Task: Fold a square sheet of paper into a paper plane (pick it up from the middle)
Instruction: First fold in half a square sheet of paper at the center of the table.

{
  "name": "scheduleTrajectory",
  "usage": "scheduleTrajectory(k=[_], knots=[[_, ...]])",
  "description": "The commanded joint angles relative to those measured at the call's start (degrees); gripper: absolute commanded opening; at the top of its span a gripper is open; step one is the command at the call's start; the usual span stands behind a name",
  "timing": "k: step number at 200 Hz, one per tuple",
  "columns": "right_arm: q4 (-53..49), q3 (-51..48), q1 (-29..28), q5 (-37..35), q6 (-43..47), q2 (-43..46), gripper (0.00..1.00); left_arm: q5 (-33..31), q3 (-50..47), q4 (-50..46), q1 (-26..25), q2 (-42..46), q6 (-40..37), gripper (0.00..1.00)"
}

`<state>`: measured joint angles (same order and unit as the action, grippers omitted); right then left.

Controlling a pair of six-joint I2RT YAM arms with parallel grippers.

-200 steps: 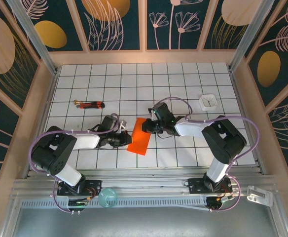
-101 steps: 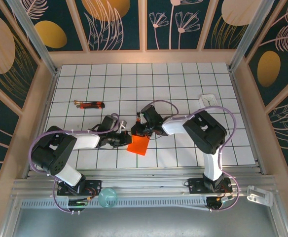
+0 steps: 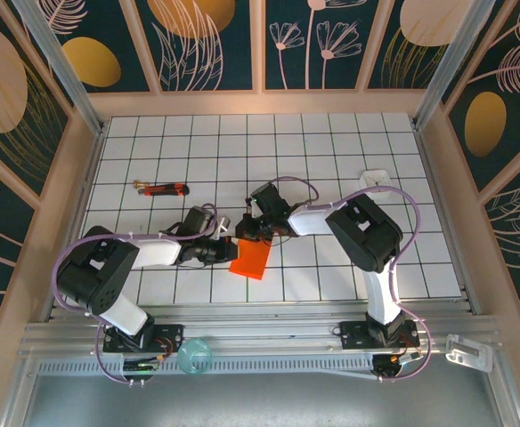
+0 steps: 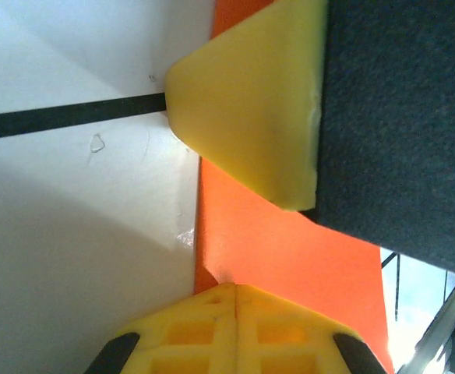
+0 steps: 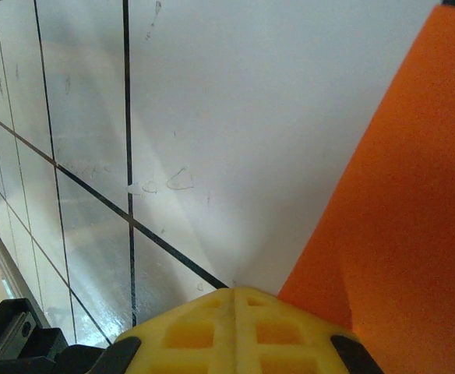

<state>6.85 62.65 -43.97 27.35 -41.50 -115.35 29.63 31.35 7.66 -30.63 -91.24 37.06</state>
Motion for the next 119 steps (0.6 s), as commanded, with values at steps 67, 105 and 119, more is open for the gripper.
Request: scheduleTrajectory(k=[67,105,119], knots=[[-2.48,4.29,7.67,-8.75,0.58,-5.88,0.0,-7.57,-3.93,-12.58,0.18,-4.47,-1.9,0.0],[-4.44,6.71,8.65,-11.33,0.95,-7.57,0.0,-7.74,-3.93,-12.59,0.13,-4.56,-1.9,0.0],[-5.24,7.74,8.97,-12.15,1.15,-8.24,0.0,-7.76,-4.06,-12.54,0.09,-4.56,-1.98,0.0]])
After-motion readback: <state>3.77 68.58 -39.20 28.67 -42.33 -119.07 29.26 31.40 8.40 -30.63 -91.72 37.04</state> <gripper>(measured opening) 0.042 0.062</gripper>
